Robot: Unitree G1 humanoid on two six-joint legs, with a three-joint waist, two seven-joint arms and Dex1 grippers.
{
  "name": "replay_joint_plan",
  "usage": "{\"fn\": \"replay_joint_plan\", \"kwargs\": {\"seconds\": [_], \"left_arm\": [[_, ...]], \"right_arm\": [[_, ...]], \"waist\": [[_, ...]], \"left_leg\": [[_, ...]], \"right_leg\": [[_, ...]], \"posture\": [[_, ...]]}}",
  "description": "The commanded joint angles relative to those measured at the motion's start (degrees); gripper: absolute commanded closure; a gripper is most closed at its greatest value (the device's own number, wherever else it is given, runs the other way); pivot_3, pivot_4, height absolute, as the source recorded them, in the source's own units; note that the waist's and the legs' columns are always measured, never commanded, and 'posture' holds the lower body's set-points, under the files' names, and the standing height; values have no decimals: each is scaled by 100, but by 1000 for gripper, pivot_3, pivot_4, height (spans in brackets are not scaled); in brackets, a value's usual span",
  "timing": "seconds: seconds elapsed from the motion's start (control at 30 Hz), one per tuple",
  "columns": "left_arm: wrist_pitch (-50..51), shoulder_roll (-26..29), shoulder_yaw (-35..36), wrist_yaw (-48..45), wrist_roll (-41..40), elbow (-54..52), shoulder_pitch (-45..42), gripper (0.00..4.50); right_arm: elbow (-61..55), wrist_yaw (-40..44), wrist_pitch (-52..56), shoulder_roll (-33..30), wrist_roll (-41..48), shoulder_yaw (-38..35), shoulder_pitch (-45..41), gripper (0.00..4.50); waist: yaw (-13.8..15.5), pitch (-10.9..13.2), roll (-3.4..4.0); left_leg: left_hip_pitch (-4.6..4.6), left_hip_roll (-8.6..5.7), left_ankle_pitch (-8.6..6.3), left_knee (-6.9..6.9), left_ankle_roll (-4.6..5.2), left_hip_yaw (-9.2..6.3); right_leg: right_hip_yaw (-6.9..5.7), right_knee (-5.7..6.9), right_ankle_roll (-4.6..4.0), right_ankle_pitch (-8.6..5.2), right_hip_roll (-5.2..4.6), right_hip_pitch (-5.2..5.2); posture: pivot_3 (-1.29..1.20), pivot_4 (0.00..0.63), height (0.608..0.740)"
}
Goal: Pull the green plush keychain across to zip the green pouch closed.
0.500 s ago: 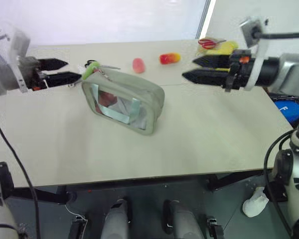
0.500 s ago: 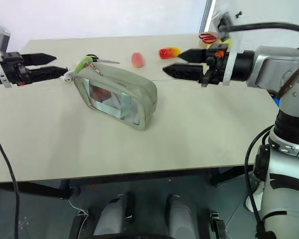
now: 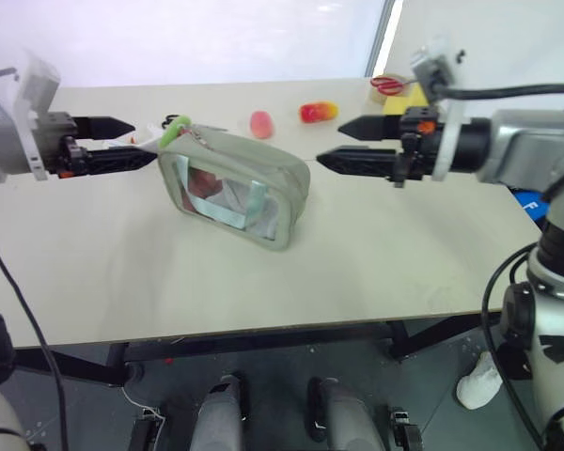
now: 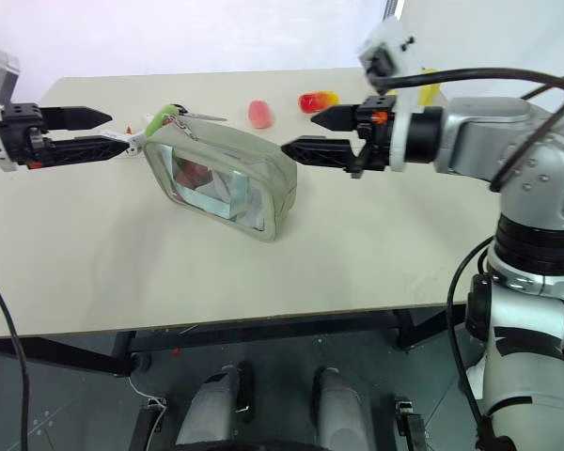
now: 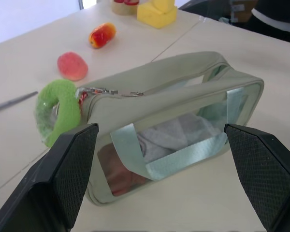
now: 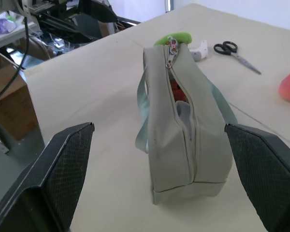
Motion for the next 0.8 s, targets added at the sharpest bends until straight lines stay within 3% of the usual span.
{"fn": "replay_joint_plan", "kwargs": {"seconds": [0.03,0.2,0.57,0.67,0.8], "left_arm": [[120,300,409,25,-213,-364,-110,42],[507,289,651,20,-696,-1359,498,42],[896,19,1084,827,-1233,-2555,1603,42],[952,-49,1186,1034,-1344,-2683,1794,0],[977,-51,1281,1203,-1469,-2808,1926,0]], "right_arm": [[231,-243,-780,498,-594,591,-442,0],[1061,-220,-1504,1195,-1291,1344,-790,0],[2336,766,-2766,1853,-2467,2672,-646,0],[2781,923,-3197,1895,-2825,2787,-650,749],[3172,1081,-3706,1911,-3217,2772,-742,2763]], "waist": [[-34,0,0],[-16,0,1],[9,-1,-3],[6,-2,-4],[-1,-2,-4]], "left_leg": [[-1,2,0,0,0,1],[-17,7,10,4,13,3],[11,6,4,26,-1,4],[26,6,4,22,-2,4],[33,6,4,20,-3,4]], "right_leg": [[2,0,0,0,3,-5],[4,30,30,-19,10,-28],[4,70,38,-26,8,-6],[5,70,38,-26,7,5],[5,71,38,-26,8,9]], "posture": [[0,150,740],[0,150,740],[0,150,740],[0,150,740],[0,150,740]]}}
